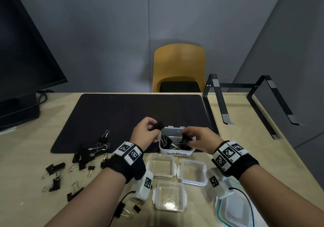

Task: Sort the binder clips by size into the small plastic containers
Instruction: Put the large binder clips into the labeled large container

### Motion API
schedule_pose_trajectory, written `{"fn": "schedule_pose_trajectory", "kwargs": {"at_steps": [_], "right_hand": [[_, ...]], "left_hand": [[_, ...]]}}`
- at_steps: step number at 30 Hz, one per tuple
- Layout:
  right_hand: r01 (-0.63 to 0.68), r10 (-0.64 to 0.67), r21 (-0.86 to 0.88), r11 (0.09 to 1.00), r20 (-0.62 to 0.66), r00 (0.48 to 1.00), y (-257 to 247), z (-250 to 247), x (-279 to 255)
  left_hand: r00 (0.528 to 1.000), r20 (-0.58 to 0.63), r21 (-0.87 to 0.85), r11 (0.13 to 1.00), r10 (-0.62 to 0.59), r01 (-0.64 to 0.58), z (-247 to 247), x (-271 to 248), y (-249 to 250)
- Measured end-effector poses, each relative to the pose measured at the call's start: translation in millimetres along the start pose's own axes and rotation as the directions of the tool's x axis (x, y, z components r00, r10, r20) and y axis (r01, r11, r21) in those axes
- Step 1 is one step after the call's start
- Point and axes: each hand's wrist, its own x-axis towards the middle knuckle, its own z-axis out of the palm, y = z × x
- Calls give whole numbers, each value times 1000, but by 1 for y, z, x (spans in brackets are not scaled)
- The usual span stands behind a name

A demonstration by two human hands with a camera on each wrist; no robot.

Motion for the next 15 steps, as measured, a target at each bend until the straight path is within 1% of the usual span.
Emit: {"fn": "schedule_pose_trajectory", "kwargs": {"at_steps": [2, 6, 10, 12, 15], "right_hand": [[31, -29, -84, 996, 21, 999, -1, 1, 1], [153, -136, -221, 963, 92, 986, 2, 11, 8], [262, -235, -315, 912, 122, 964, 9, 19, 16], [271, -249, -321, 908, 109, 962, 12, 19, 18], [199, -183, -319, 927, 80, 980, 13, 18, 17]], "left_hand": [[1000, -1, -1, 1000, -6, 6, 0, 0, -3], [1000, 17, 21, 1000, 5, -5, 0, -2, -3], [999, 31, 114, 993, 38, -41, -3, -2, -4], [998, 29, 149, 987, 47, -51, -4, -1, -6], [999, 27, 165, 985, 37, -41, -5, -1, -7]]}}
